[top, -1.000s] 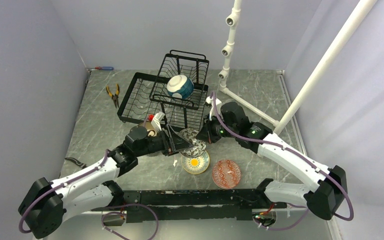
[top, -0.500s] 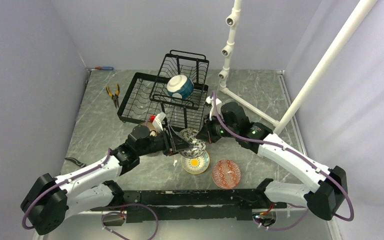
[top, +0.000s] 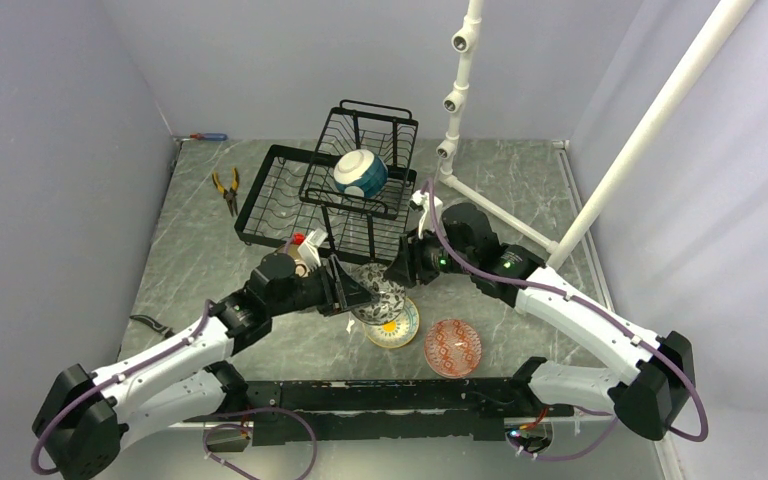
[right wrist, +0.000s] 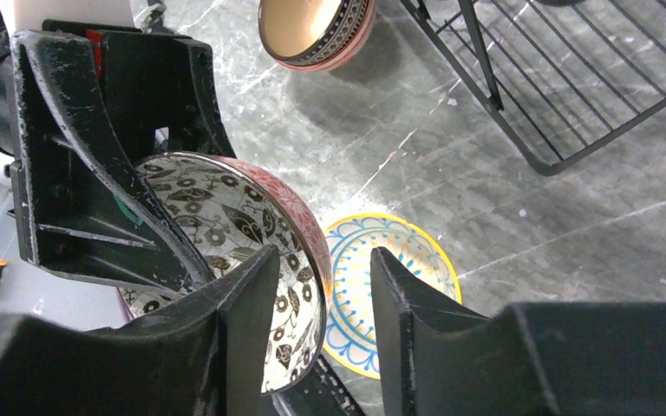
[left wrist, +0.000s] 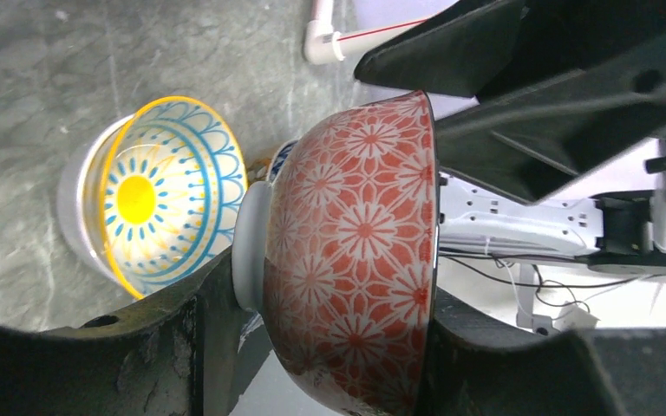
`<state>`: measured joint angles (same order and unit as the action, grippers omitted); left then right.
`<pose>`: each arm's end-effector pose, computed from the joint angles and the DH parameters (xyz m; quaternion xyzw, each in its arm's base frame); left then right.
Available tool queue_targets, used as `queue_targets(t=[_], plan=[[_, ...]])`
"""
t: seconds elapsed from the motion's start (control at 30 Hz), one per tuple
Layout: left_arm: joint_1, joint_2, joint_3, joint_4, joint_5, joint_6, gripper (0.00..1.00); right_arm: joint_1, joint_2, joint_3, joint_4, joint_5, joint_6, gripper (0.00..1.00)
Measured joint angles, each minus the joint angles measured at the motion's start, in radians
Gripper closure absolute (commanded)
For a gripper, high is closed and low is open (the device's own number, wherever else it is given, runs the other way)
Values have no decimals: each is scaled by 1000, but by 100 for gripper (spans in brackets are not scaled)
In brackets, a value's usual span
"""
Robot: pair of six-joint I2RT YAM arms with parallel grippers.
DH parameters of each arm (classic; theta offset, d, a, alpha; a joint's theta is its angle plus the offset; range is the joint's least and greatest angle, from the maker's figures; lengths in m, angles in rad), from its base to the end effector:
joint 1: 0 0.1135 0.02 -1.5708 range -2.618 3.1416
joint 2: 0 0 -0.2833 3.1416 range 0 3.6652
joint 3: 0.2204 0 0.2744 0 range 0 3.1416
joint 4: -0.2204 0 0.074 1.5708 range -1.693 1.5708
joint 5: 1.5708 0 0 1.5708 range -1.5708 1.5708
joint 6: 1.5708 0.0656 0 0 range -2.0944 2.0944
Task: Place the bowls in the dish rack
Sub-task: Pick up the bowl from the center of the board, then adjust the bowl.
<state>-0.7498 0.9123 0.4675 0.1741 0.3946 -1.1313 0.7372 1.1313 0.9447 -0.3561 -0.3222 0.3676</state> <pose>0.1612 -0.1846 0.2405 -0.0315 0.7889 -0.5714 0.2237 0.2010 0.2106 0.3088 -0.2355 0.8304 0.3736 0.3399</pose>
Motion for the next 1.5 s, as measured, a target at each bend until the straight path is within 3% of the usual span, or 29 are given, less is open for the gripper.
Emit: queue_targets(t=[0.17,0.5,0.77,1.07,1.5], plan=[[0,-9,53,-143,-32,58,97,0,0,0,15,-2,16,30],[0,-34,185,-411,-108,179,98,-21,-32,-10,51,-17,43,14],[0,-78,418,-702,-219,309,97,-128,-71,-92,138,-140,73,1],[0,-72,676,-900,-320,459,97,-309,-73,-202,208,-320,113,1],[0,201,1088,-972,-495,658,97,-332,-73,-204,209,-364,106,1]])
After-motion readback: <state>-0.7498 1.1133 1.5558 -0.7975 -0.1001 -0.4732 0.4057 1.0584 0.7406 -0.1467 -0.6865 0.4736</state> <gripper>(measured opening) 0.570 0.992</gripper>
